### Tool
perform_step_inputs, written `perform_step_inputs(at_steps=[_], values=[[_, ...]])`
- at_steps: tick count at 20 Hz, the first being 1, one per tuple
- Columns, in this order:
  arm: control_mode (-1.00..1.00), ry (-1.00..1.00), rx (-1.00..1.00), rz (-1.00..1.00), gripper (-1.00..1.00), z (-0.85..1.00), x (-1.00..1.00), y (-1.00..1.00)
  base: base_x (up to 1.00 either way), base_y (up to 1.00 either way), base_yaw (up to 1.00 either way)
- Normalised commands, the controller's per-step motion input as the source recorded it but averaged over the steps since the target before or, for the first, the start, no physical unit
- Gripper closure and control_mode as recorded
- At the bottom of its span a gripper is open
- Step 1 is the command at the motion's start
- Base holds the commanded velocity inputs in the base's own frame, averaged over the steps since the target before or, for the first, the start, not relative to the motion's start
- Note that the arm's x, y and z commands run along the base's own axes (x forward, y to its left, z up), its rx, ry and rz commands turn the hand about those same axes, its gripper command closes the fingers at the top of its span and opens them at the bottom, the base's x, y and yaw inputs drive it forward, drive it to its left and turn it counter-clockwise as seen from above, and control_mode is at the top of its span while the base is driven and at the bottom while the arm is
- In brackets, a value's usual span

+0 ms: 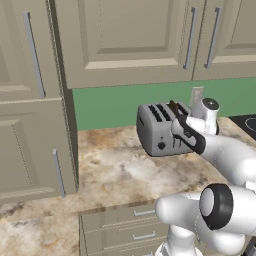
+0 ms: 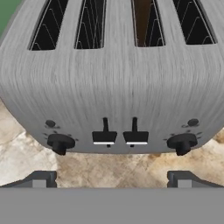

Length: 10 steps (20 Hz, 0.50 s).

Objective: Start the toaster. Once the lever pops up, take the bread to the plate on the dining counter.

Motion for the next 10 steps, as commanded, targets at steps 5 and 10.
perform_step_inputs(at_steps=[5,10], values=[[-1.00,0.00,0.00,0.00,-1.00,-0.11,0.00,0.00,0.00,0.00,0.00],[-1.00,0.00,0.00,0.00,-1.00,-0.02,0.05,0.00,0.00,0.00,0.00]])
